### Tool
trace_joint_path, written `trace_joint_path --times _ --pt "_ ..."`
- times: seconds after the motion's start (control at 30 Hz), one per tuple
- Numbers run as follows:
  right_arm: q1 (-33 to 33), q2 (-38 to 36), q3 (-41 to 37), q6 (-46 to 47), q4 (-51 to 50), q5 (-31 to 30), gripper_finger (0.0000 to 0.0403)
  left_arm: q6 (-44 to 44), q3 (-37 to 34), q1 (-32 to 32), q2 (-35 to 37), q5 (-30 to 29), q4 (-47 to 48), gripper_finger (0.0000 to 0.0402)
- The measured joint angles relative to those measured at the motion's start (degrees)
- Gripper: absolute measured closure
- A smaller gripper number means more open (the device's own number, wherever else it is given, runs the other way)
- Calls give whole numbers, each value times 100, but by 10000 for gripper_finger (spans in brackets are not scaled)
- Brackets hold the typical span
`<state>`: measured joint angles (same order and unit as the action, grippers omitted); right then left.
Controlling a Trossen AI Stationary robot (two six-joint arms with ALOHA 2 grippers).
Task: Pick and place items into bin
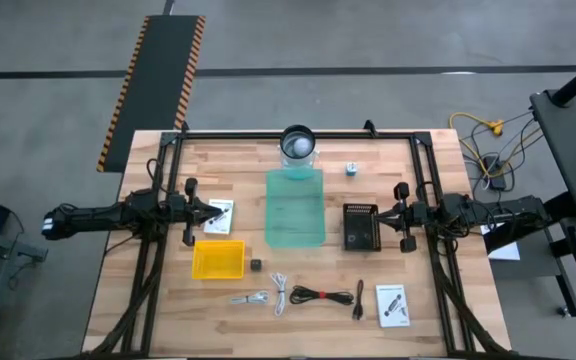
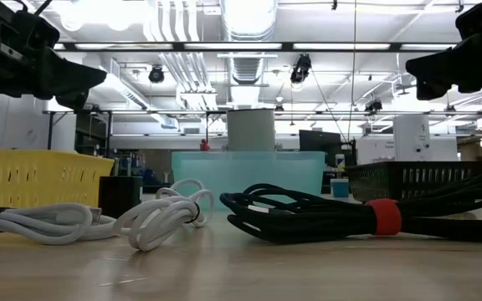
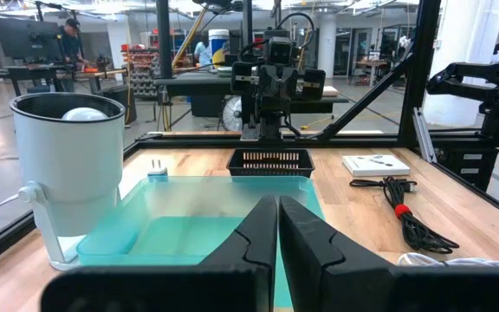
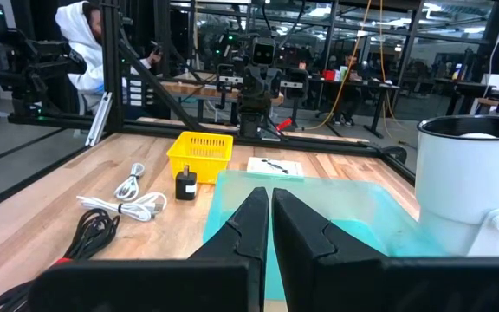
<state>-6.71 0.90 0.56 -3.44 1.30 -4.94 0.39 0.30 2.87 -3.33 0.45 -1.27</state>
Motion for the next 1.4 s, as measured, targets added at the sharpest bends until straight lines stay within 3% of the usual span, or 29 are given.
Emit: trace_joint_path --times 1.1,1.2,1.27,1.4 --pt "-1 -1 2 26 222 -106 394 -84 0 2 -33 -16 -284 402" --pt "1 3 2 -70 209 -938 394 40 0 2 -30 -286 -288 402" --pt "6 61 2 -107 201 -1375 391 34 0 4 -50 -811 -285 401" --pt "4 223 2 -149 573 -1455 370 39 0 7 -187 -1553 -304 384"
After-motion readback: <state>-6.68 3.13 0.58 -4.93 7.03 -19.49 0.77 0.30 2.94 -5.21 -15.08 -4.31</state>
